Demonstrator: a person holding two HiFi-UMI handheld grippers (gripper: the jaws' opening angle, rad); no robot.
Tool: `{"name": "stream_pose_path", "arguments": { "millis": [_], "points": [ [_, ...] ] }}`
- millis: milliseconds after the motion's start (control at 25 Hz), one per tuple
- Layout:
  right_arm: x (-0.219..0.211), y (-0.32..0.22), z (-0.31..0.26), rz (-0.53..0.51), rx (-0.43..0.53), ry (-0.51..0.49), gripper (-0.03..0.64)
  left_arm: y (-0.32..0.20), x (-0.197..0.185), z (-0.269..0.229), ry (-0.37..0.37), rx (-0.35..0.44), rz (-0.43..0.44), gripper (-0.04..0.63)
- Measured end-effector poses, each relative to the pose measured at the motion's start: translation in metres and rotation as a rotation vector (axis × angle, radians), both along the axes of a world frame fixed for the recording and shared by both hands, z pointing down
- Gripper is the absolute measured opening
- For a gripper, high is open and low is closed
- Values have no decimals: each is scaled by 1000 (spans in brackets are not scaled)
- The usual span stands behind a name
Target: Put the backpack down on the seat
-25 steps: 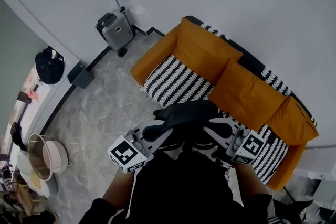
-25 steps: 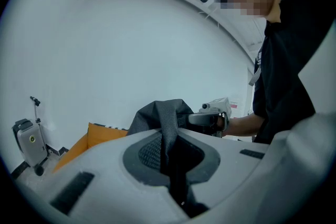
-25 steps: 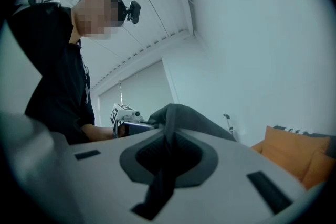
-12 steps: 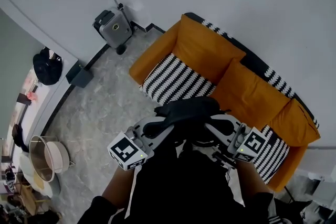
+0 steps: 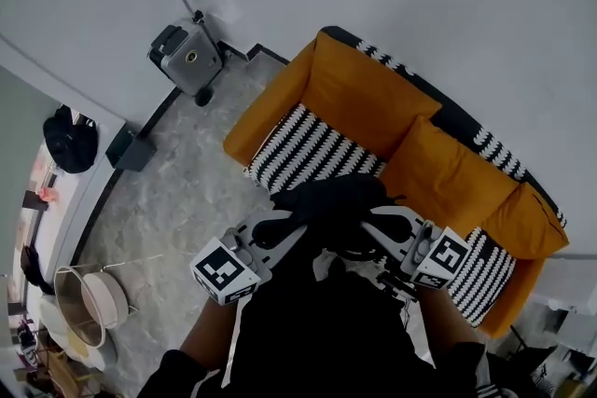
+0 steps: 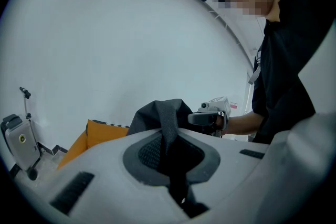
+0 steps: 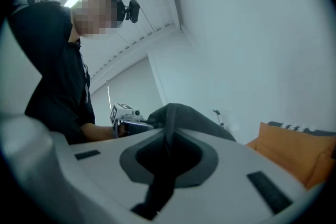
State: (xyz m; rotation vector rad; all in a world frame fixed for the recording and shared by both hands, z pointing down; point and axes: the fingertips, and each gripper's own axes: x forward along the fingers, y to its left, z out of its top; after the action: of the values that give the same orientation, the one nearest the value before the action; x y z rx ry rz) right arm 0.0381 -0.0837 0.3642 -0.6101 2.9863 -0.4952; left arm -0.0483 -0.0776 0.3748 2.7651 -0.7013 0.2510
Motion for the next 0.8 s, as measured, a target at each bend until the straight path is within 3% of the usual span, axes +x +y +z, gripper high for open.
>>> {"name": "stream_pose_path", "arguments": {
  "millis": [280,520,800],
  "points": [
    [-31,-60,-3,54,7,10,32,-61,-26,-4,11,-14,36,29],
    [-53,-99,-6,119,-2,32,32,-105,-50,-4,5,39,95,29],
    [-59,-131,-4,180,5,51,32,-142,-56,-7,33,26,123,29]
  ]
}}
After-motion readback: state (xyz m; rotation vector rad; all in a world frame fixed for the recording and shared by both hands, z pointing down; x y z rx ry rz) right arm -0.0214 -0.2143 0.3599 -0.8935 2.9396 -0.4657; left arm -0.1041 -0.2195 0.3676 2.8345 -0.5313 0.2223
